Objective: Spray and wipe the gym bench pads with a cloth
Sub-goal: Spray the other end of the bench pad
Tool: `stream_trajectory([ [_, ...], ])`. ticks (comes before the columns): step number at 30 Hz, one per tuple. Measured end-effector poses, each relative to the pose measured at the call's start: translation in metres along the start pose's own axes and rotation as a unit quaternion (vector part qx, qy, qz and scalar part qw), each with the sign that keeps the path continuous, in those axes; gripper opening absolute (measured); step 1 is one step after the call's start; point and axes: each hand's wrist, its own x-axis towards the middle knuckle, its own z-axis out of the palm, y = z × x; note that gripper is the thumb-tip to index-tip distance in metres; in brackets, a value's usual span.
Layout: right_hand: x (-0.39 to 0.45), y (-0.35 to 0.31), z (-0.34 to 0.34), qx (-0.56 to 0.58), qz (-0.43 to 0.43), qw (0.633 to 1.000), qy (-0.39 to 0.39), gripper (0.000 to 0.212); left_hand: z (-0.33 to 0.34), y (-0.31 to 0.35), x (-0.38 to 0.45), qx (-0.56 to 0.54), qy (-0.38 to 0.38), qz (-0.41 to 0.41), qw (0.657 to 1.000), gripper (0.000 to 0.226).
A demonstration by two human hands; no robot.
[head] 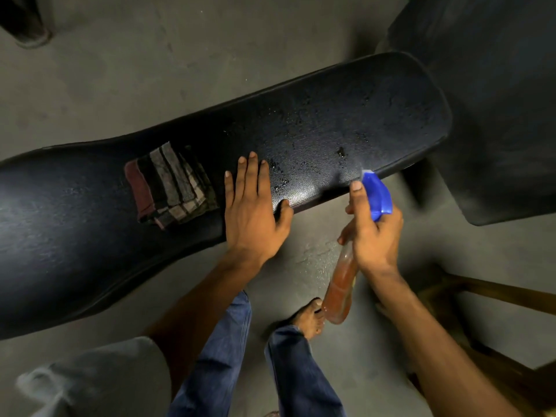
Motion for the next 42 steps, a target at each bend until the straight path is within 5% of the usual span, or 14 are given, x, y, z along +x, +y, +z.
stream_trajectory([
  [7,-0.033,-0.002,0.01,-0.013,-0.046,0.992,-0.116,0.042,0.004,-0.003,-0.002,-0.004,0.002,0.006,1.0,0.086],
  [12,-0.014,0.002,0.007,0.004,-0.021,1.0,-0.006,0.034,0.005,-0.005,-0.002,-0.017,0.004,0.009,1.0,0.084],
  [16,-0.001,0.006,0.002,-0.016,-0.039,0.998,0.041,0.055,0.002,-0.003,0.0,-0.057,-0.002,-0.005,0.998,0.082],
  [23,-0.032,-0.029,0.028,-0.026,-0.117,0.991,-0.062,0.032,-0.028,0.004,-0.038,-0.351,0.053,0.002,0.935,0.057],
  [28,-0.06,-0.066,0.068,0.024,-0.138,0.985,-0.096,0.026,-0.032,-0.014,-0.106,-0.457,0.031,-0.043,0.888,0.065],
  [30,-0.074,-0.086,0.089,0.039,-0.158,0.978,-0.128,0.025,-0.039,-0.024,-0.128,-0.455,0.01,-0.059,0.889,0.068],
  [34,-0.112,-0.129,0.14,0.067,-0.174,0.961,-0.203,0.022,-0.052,-0.054,-0.147,-0.311,0.047,-0.1,0.944,0.063],
  [37,-0.137,-0.165,0.173,0.103,-0.164,0.944,-0.268,0.017,-0.083,-0.092,-0.15,-0.306,0.086,-0.11,0.942,0.057],
  [42,-0.164,-0.211,0.213,0.08,-0.223,0.897,-0.373,0.064,-0.137,-0.162,-0.135,-0.301,0.163,-0.159,0.926,0.046],
])
